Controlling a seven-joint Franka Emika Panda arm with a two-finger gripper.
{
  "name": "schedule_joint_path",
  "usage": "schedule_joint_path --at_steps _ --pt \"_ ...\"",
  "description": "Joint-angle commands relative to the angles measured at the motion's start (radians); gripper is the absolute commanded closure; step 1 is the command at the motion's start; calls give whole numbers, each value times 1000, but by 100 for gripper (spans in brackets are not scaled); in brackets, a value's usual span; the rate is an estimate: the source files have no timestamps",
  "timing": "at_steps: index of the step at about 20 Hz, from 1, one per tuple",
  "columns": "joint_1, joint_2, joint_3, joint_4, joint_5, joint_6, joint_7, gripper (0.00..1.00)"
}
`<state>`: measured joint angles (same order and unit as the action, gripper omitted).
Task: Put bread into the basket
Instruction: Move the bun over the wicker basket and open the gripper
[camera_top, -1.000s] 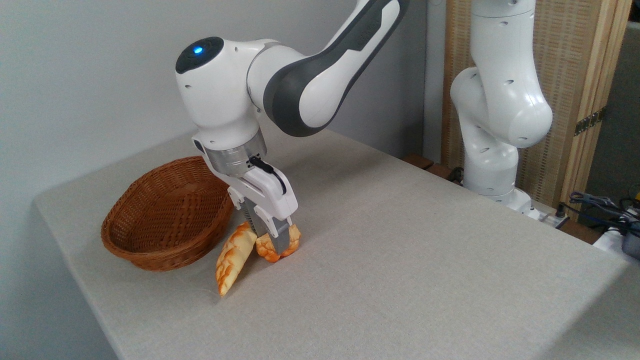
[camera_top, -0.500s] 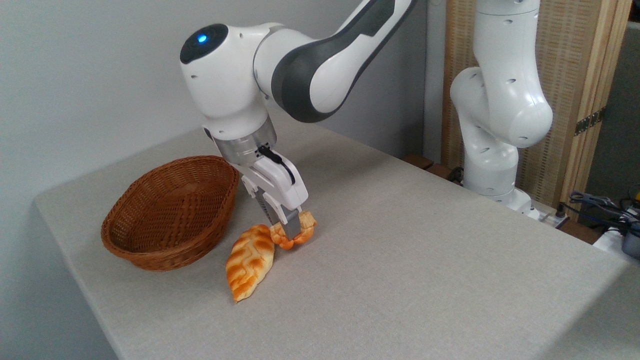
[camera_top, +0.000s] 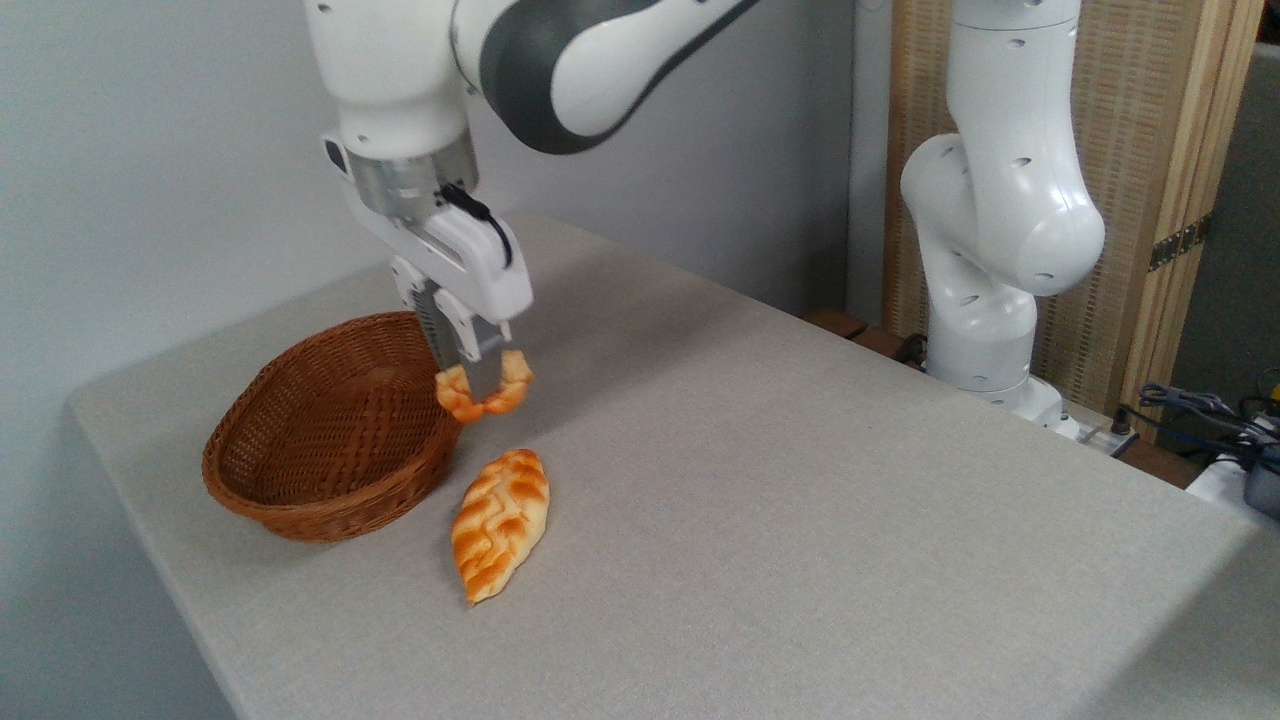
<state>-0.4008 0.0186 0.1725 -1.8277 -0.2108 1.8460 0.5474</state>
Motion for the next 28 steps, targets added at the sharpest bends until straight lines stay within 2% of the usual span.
schedule_joint_path --at_steps 1,3,4,5,6,9,19,28 --pt "-3 50 -48 36 -39 148 -110 63" --pt "-3 78 -70 36 -39 225 -167 55" --pt "-3 87 -76 36 -41 252 -187 40" --pt "-3 101 -88 36 -38 274 -207 6" --pt "-3 113 -100 36 -36 297 -228 0" --pt "-3 145 -105 36 -42 354 -253 0" --pt "-1 146 -102 36 -41 354 -253 0" --pt "14 87 -70 34 -28 308 -247 0"
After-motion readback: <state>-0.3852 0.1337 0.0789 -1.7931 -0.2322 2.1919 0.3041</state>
